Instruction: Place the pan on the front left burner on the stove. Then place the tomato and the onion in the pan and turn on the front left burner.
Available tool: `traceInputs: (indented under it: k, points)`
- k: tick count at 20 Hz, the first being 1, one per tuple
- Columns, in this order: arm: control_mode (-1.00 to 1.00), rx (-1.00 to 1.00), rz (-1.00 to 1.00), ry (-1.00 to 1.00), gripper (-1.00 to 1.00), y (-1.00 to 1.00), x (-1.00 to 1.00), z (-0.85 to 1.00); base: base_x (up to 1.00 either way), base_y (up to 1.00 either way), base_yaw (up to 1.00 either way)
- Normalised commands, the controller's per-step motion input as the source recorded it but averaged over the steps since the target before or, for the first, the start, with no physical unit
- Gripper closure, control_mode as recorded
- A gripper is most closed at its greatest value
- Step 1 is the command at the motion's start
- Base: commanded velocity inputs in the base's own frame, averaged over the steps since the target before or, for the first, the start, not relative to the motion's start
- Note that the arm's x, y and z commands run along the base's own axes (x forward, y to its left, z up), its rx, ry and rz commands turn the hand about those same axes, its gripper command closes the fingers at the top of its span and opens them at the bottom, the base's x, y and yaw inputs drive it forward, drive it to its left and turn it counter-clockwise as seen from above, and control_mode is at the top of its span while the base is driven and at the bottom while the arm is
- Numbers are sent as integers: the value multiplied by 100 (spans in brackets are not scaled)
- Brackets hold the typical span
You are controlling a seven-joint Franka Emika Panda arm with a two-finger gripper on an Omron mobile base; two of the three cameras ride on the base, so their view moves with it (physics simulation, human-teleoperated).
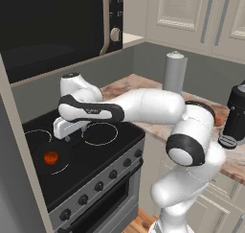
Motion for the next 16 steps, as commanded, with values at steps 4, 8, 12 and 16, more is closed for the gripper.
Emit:
traceInputs:
  k: [4, 8, 12, 16]
  points:
    - [-100, 12, -16, 8, -100, -80, -18, 9, 0, 0, 0]
    - [-100, 7, -22, 8, -100, -74, -12, 0, 0, 0, 0]
    - [-100, 1, -29, 6, -100, -59, -5, 0, 0, 0, 0]
    - [-100, 0, -36, 5, -100, -38, 0, 6, 0, 0, 0]
